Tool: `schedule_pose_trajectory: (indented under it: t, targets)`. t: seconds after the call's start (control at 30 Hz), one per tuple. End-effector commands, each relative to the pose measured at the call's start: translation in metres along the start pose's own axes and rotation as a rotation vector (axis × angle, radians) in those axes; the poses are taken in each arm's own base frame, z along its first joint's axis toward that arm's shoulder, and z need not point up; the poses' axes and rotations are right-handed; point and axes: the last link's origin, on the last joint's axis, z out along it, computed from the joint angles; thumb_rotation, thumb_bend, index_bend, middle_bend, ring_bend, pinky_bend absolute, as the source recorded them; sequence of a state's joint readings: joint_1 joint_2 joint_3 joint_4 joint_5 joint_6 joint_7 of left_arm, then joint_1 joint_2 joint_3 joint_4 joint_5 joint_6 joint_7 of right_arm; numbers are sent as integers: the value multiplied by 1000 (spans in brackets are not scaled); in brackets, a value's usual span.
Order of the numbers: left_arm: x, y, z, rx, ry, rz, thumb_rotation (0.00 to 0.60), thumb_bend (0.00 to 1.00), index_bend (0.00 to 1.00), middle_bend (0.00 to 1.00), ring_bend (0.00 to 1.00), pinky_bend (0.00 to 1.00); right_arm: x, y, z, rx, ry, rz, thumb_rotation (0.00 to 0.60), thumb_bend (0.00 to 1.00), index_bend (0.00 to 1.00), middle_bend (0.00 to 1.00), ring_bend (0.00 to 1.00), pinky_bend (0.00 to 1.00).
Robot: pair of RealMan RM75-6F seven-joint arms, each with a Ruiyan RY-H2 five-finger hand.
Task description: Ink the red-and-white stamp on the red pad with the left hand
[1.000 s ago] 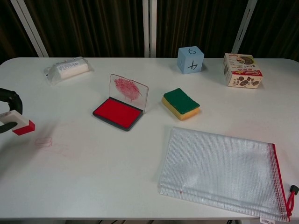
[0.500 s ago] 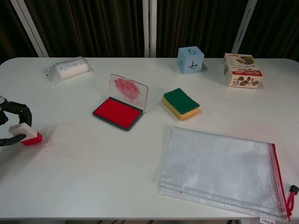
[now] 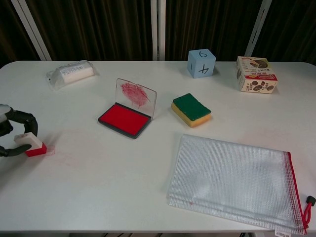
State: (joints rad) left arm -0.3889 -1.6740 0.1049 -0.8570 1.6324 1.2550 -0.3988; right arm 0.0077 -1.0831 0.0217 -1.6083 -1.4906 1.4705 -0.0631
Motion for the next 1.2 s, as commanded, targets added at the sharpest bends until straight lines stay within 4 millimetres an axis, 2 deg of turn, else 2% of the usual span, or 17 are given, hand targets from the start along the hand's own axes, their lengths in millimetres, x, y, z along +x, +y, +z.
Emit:
schedule_pose_trajectory:
  t: [0.03, 0.27, 0.63, 0.8, 0.93, 1.1, 1.13, 1.2]
  targets:
    - [1, 0, 0, 0, 3, 8, 600, 370, 508, 568, 976, 989, 0, 0, 0, -1, -1, 0, 600, 224, 0, 0, 0, 0]
    - [2, -1, -2, 6, -8, 36, 600, 351, 432, 514, 973, 989, 0, 1, 0, -6, -7, -3, 600, 224, 0, 0, 0, 0]
    - [4, 1, -5, -4, -15, 62, 600, 320, 378, 456, 968, 985, 0, 2, 1, -7, -5, -2, 600, 223, 0, 0, 0, 0]
    - [10, 0, -8, -9, -6, 74, 600, 293, 315, 375, 955, 978, 1, 2, 1, -7, -1, 0, 600, 224, 0, 0, 0, 0]
    - [33, -3, -19, -2, 59, 82, 600, 253, 288, 352, 948, 972, 4, 3, 0, -10, 11, 4, 600, 224, 0, 0, 0, 0]
    - [95, -9, -58, 47, 234, 119, 600, 152, 278, 350, 941, 967, 9, 2, -1, -9, 25, 12, 600, 223, 0, 0, 0, 0]
    - [106, -10, -67, 63, 270, 133, 600, 129, 278, 349, 920, 950, 9, 2, -1, -7, 27, 14, 600, 223, 0, 0, 0, 0]
    - [129, -13, -89, 122, 332, 154, 592, 102, 265, 329, 803, 854, 8, 0, -2, -2, 29, 20, 600, 224, 0, 0, 0, 0]
